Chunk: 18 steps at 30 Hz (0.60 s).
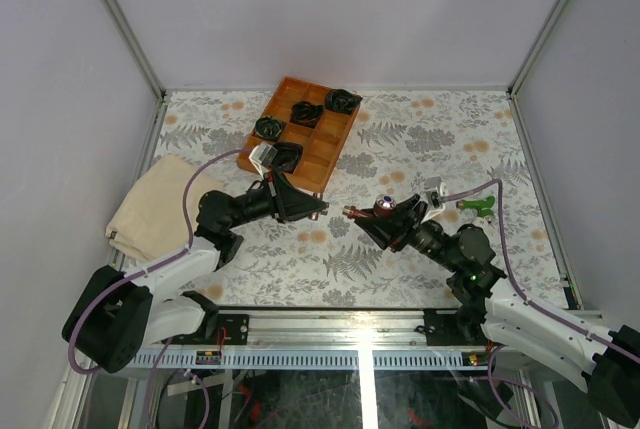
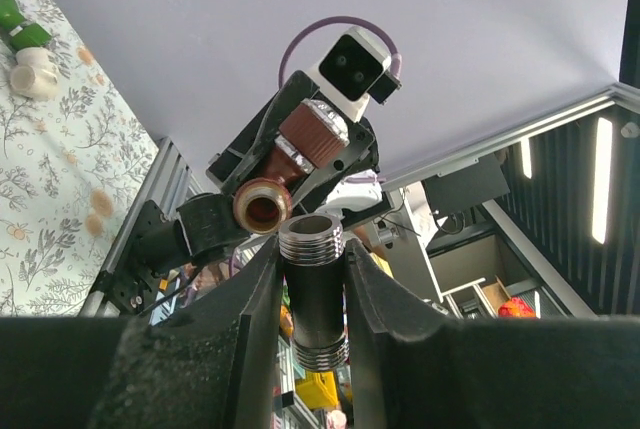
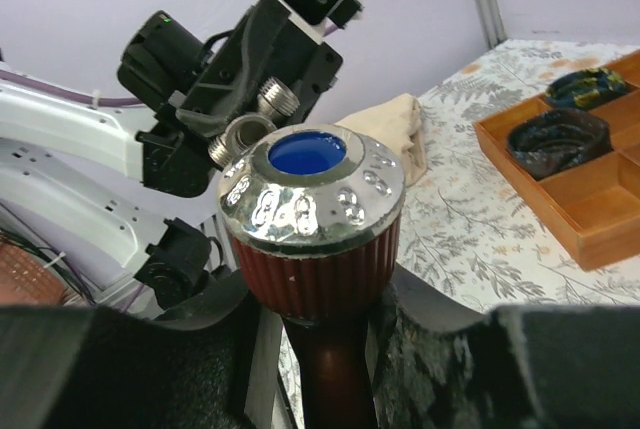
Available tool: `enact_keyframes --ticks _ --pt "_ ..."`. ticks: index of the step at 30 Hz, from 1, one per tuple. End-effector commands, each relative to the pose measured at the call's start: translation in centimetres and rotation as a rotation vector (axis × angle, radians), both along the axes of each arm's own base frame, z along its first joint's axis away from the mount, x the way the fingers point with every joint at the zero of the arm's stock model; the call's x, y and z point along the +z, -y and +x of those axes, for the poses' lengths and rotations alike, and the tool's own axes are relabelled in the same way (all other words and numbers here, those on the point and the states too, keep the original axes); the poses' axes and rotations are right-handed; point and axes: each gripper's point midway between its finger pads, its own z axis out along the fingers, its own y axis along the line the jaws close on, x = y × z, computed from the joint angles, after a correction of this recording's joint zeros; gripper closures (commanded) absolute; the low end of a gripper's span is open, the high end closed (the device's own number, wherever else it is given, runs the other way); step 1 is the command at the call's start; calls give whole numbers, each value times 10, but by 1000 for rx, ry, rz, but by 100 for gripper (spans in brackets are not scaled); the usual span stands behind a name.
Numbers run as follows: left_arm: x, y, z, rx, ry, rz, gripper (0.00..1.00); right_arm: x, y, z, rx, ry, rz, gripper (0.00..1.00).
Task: Install the water faucets
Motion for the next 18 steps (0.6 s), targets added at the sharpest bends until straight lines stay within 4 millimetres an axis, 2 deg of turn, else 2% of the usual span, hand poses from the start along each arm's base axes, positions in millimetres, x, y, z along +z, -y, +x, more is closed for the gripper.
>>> enact_keyframes --ticks 1,8,18 --pt "24 -2 -10 -41 98 -47 100 69 2 -15 59 168 156 100" --pt "20 1 -6 -31 85 -12 100 79 -5 -19 103 191 153 100" --pt "22 6 -6 -47 77 -8 100 74 -17 -17 115 195 102 100"
